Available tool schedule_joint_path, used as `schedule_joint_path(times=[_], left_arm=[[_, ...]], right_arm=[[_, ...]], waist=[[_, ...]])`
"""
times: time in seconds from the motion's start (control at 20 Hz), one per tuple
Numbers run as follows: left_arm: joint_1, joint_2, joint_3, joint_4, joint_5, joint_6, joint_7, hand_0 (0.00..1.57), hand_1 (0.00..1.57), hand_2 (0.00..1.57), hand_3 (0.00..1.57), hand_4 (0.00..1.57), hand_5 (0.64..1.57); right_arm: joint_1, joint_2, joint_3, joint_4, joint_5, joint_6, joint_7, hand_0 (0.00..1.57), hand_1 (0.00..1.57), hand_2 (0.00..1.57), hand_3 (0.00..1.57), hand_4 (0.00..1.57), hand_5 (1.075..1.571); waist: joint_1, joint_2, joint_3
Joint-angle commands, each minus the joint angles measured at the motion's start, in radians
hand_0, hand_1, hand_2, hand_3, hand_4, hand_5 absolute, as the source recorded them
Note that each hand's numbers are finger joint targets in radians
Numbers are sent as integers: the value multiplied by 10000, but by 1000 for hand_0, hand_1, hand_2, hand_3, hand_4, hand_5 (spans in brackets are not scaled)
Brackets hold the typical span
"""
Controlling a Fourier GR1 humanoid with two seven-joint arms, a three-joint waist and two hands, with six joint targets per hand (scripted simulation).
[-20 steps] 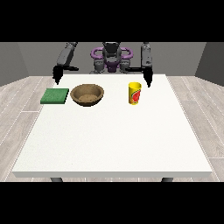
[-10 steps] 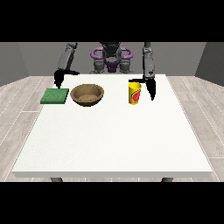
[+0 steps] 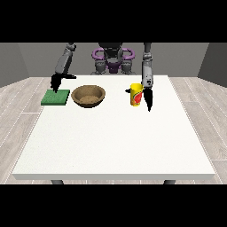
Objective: Pick the cup and pour the ball into the bowl, then pick the bowl and place it on the pad
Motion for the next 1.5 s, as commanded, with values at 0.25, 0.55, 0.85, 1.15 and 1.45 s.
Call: schedule_joint_path(times=[0.25, 0.55, 0.85, 1.15, 1.45], left_arm=[[-47, 79, 444, 151, -468, 2101, -486, 1373, 1373, 1571, 1571, 1165, 1533], [655, 157, -111, -992, -1175, 2839, 50, 1386, 1386, 1571, 1571, 1226, 1532], [301, 618, -1747, -937, -3978, 5240, 2576, 1396, 1396, 1571, 1571, 1245, 1532], [37, 1043, -3457, -311, -6708, 5767, 4831, 1441, 1441, 1571, 1571, 1210, 1562], [-395, 1031, -5354, 358, -9994, 5704, 7323, 1389, 1389, 1571, 1571, 981, 1555]], right_arm=[[-155, -758, -150, -263, -286, 567, 37, 0, 0, 0, 0, 135, 1548], [-718, -1282, -391, 556, -538, 856, 223, 0, 0, 227, 0, 179, 1552], [-1207, -546, 203, 1332, -258, 359, 1256, 0, 0, 231, 174, 268, 1552], [-1405, -480, 193, 2150, -13, 147, 1106, 0, 0, 184, 159, 313, 1549], [-1194, -508, 20, 3247, 22, -41, 1438, 0, 0, 221, 207, 366, 1547]], waist=[[-1033, 745, 21], [-895, 586, 37], [-1121, -1230, 63], [-780, -2240, 69], [-219, -3620, 96]])
